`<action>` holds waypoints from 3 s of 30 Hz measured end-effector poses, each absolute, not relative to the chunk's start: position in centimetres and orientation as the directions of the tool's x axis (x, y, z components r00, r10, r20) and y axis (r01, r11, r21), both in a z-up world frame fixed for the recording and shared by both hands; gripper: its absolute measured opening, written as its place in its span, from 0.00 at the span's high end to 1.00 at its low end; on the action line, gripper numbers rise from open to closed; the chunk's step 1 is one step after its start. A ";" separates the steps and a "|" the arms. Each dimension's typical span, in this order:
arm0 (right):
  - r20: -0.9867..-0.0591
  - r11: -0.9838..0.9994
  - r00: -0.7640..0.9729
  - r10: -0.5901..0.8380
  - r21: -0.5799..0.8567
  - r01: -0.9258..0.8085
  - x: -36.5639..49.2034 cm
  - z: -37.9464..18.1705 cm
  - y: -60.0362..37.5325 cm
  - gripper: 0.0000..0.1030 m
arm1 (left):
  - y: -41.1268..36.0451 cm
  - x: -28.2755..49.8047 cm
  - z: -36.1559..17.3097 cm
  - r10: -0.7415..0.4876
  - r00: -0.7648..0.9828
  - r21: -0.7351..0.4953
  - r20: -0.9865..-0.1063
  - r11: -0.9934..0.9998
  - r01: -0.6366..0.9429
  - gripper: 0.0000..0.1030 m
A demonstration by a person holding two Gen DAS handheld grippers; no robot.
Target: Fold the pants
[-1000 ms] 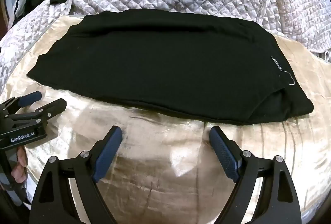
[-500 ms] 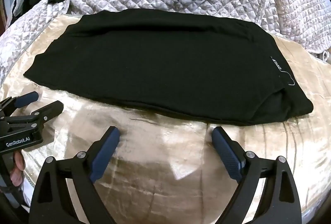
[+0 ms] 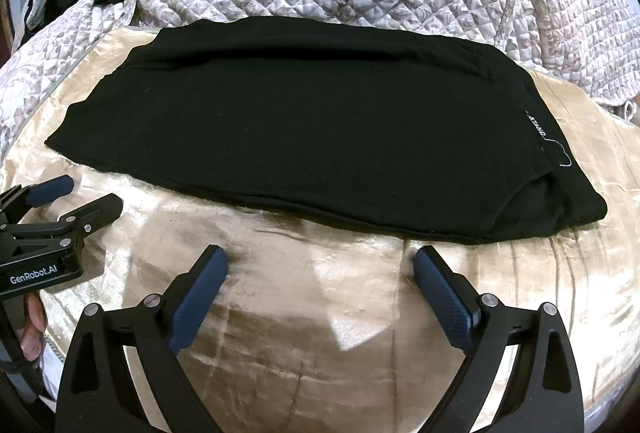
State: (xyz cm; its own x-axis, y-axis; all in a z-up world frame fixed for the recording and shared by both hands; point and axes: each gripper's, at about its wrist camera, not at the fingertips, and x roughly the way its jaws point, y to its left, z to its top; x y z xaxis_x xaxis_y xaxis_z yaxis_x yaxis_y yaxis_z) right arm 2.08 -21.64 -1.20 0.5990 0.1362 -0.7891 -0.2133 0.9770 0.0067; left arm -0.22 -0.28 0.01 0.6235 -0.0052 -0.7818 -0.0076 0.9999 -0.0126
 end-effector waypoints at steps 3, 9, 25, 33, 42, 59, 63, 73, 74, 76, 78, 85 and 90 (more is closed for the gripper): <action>-0.789 0.977 0.599 0.136 0.006 -0.214 2.1 -1.2 -21.7 0.08 | -0.3 -0.2 0.0 -0.005 0.624 -0.013 -0.781 1.000 -0.008 0.08; -0.788 0.977 0.600 0.135 0.005 -0.214 2.1 -1.1 -21.7 0.07 | -0.2 -0.2 0.0 -0.004 0.624 -0.011 -0.781 1.000 -0.008 0.07; -0.786 0.977 0.603 0.133 0.001 -0.214 2.0 -1.2 -21.6 0.06 | -0.3 -0.2 -0.1 -0.002 0.624 -0.009 -0.782 1.000 -0.008 0.07; -0.785 0.977 0.605 0.132 0.000 -0.214 2.0 -1.1 -21.5 0.06 | -0.3 -0.2 -0.1 -0.001 0.624 -0.008 -0.781 1.000 -0.008 0.07; -0.785 0.977 0.605 0.132 -0.001 -0.214 2.0 -1.1 -21.5 0.06 | -0.3 -0.2 0.0 -0.001 0.624 -0.007 -0.782 1.000 -0.008 0.07; -0.783 0.977 0.607 0.132 -0.001 -0.213 2.0 -1.1 -21.6 0.06 | -0.4 -0.2 -0.1 0.001 0.624 -0.004 -0.781 1.000 -0.008 0.07; -0.785 0.977 0.606 0.132 0.000 -0.213 1.9 -1.3 -21.5 0.06 | -0.4 -0.2 0.0 0.001 0.624 -0.005 -0.781 1.000 -0.007 0.07; -0.788 0.976 0.601 0.132 -0.003 -0.218 2.1 -1.1 -21.3 0.06 | -0.4 -0.2 -0.1 0.003 0.624 -0.002 -0.782 1.000 -0.007 0.07; -0.789 0.976 0.600 0.133 -0.003 -0.219 2.1 -1.1 -21.4 0.06 | -0.4 -0.2 -0.1 0.003 0.624 -0.003 -0.781 1.000 -0.008 0.07; -0.790 0.975 0.598 0.134 -0.002 -0.222 2.1 -1.1 -21.4 0.06 | -0.4 -0.2 -0.1 0.003 0.624 -0.002 -0.782 1.000 -0.008 0.07; -0.791 0.975 0.598 0.134 -0.003 -0.223 2.2 -1.1 -21.5 0.06 | -0.4 -0.2 -0.1 0.004 0.624 -0.002 -0.781 1.000 -0.008 0.07; -0.790 0.975 0.598 0.133 -0.005 -0.224 2.2 -1.2 -21.4 0.06 | -0.4 -0.2 -0.1 0.004 0.624 -0.001 -0.781 1.000 -0.007 0.06; -0.790 0.974 0.598 0.135 -0.004 -0.225 2.1 -1.2 -21.4 0.06 | -0.4 -0.2 -0.1 0.003 0.624 -0.001 -0.781 1.000 -0.006 0.06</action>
State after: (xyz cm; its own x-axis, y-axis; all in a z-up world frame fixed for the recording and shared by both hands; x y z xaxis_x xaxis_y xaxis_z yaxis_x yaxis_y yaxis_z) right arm 2.15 -21.41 -1.16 0.5982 0.1351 -0.7899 -0.2249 0.9744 -0.0037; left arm -0.19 -0.43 -0.07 0.6242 0.0028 -0.7813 -0.0060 1.0000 -0.0012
